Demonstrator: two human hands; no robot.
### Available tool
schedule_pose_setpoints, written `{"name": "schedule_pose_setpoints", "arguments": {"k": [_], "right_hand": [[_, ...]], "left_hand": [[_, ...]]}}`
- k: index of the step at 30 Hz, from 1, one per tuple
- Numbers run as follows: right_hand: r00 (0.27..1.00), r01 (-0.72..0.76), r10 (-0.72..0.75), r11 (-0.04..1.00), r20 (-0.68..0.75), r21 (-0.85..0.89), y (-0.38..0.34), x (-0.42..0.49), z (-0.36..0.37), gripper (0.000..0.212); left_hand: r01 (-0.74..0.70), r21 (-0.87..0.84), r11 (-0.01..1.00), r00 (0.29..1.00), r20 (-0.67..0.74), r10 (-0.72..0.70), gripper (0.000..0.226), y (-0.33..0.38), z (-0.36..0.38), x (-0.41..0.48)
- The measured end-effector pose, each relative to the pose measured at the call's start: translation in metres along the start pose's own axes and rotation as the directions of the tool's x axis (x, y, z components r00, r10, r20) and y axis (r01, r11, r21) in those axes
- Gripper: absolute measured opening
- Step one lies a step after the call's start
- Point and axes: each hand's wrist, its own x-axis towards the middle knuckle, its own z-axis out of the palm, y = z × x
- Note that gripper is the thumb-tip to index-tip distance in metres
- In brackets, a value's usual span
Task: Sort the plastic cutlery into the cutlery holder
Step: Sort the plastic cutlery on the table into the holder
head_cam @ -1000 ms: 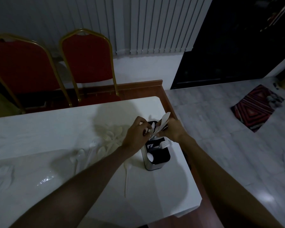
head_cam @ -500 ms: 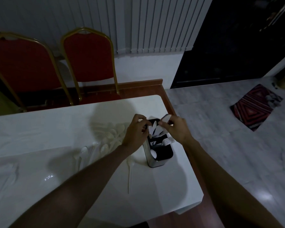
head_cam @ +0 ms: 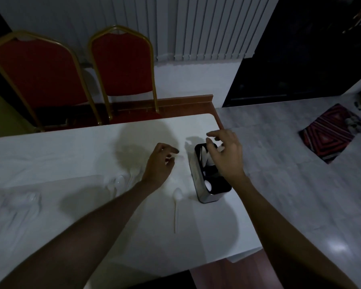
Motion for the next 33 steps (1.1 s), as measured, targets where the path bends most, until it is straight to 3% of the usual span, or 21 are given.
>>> {"name": "schedule_pose_setpoints", "arguments": {"k": [4, 6, 8, 11, 14, 17, 20, 25, 30, 33], "right_hand": [[0.970, 0.082, -0.093, 0.995, 0.225, 0.057, -0.036, -0.020, 0.038, 0.014], [0.930, 0.044, -0.037, 0.999, 0.367, -0.011, -0.039, -0.041, 0.061, 0.009], [0.831, -0.069, 0.159, 0.980, 0.532, -0.186, -0.035, -0.065, 0.091, 0.014], [0.578, -0.247, 0.514, 0.851, 0.634, -0.464, -0.017, -0.104, 0.118, 0.042], [0.495, -0.348, 0.642, 0.764, 0.585, -0.543, -0.007, -0.131, 0.124, 0.052], [0.493, -0.450, 0.690, 0.723, 0.530, -0.524, -0.006, -0.140, 0.135, 0.034], [0.518, -0.441, 0.679, 0.733, 0.519, -0.518, -0.009, -0.143, 0.149, 0.018], [0.557, -0.558, 0.728, 0.684, 0.399, -0.469, -0.010, -0.140, 0.159, 0.036], [0.634, -0.399, 0.557, 0.830, 0.536, -0.390, -0.016, -0.134, 0.174, 0.012], [0.657, -0.366, 0.496, 0.868, 0.567, -0.335, -0.020, -0.124, 0.187, 0.013]], "left_hand": [[0.187, 0.043, 0.981, 0.981, -0.059, -0.185, 0.021, -0.033, -0.021, -0.024], [0.274, 0.080, 0.958, 0.960, -0.086, -0.267, 0.017, -0.044, -0.028, -0.040], [0.370, 0.121, 0.921, 0.928, -0.092, -0.361, 0.012, -0.065, -0.039, -0.061], [0.505, 0.166, 0.847, 0.862, -0.046, -0.505, 0.018, -0.092, -0.048, -0.090], [0.584, 0.176, 0.792, 0.804, 0.009, -0.595, 0.025, -0.100, -0.046, -0.108], [0.613, 0.179, 0.770, 0.777, 0.039, -0.628, 0.026, -0.100, -0.038, -0.113], [0.612, 0.211, 0.762, 0.769, 0.065, -0.636, 0.022, -0.101, -0.032, -0.112], [0.621, 0.236, 0.748, 0.751, 0.096, -0.653, 0.014, -0.108, -0.033, -0.110], [0.657, 0.200, 0.727, 0.732, 0.062, -0.678, 0.011, -0.113, -0.044, -0.117], [0.658, 0.180, 0.732, 0.738, 0.040, -0.673, 0.014, -0.116, -0.048, -0.117]]}}
